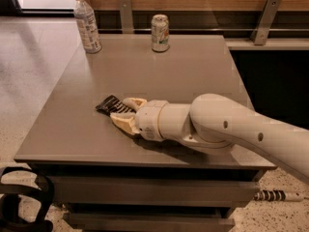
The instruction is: Move rxbar chocolate near blue plastic bottle
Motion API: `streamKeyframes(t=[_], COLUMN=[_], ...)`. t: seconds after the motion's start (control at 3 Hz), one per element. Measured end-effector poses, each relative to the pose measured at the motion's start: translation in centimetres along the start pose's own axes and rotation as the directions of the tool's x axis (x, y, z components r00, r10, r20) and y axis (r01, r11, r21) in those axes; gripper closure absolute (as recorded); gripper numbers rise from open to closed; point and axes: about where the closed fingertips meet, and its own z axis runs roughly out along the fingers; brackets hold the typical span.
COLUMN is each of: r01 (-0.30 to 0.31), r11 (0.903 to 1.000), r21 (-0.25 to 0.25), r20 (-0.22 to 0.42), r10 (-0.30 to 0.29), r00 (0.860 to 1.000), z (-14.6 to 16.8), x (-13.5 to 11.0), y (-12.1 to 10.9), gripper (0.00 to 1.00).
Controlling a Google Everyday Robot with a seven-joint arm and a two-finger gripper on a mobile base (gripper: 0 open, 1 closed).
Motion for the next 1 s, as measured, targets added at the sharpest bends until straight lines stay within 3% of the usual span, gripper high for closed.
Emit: streamKeyframes(t=[1.0], r01=[0.003], r11=[1.0000], r21=[0.001], r20=[-0.002], r10=[-0.003], r00=[1.000], z=[-0.08], x=[-0.12], y=[0.02], gripper=[1.00])
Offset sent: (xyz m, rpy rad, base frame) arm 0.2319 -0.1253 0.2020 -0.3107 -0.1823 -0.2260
